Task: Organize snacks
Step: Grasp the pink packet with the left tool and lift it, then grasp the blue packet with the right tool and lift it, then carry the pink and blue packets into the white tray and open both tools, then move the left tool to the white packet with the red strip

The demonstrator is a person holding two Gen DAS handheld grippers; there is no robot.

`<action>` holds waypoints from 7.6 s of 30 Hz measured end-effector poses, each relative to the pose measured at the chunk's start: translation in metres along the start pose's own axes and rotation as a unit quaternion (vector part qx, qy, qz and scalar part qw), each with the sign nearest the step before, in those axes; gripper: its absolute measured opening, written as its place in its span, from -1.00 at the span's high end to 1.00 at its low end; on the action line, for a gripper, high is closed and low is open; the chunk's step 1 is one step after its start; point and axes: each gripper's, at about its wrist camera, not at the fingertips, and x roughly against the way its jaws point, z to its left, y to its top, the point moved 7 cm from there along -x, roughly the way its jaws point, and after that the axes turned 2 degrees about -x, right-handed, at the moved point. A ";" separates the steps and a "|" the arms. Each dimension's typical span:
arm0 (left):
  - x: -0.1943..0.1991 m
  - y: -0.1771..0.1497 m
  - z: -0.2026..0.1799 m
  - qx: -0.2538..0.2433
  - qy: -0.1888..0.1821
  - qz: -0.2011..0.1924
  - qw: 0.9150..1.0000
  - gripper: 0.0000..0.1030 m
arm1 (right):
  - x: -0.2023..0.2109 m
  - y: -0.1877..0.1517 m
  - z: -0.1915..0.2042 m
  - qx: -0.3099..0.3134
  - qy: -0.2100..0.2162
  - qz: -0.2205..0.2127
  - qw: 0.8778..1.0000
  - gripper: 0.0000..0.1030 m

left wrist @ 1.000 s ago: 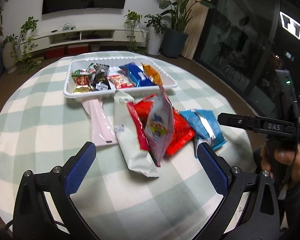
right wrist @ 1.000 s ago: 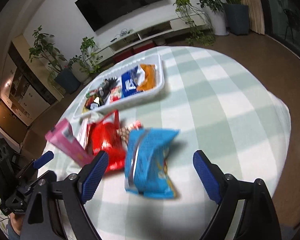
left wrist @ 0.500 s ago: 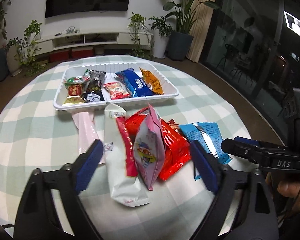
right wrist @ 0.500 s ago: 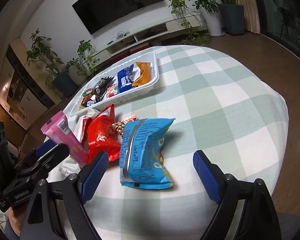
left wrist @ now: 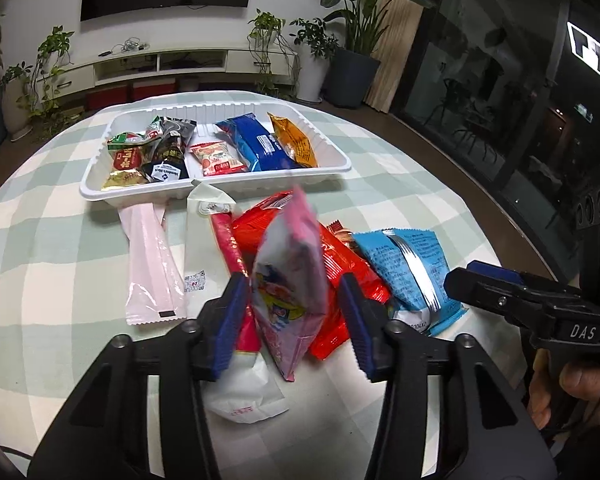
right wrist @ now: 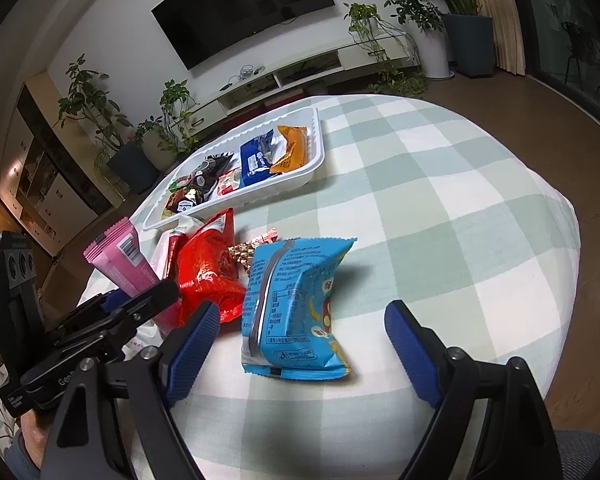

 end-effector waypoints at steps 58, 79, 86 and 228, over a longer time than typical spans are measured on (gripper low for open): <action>0.031 -0.070 0.026 -0.046 0.038 0.141 0.988 0.21 | -0.025 -0.018 0.011 0.054 -0.051 0.048 0.996 -0.54; 0.057 -0.086 0.028 0.016 -0.026 0.105 0.994 0.52 | -0.045 -0.003 0.011 0.065 -0.085 0.085 0.991 -0.52; 0.064 -0.085 0.033 0.043 -0.040 0.087 0.995 0.52 | -0.043 -0.007 0.011 0.079 -0.085 0.081 0.990 0.04; -0.007 -0.003 0.049 -0.002 0.080 0.104 0.991 -0.96 | 0.007 -0.017 0.037 0.068 0.007 -0.029 0.997 -0.57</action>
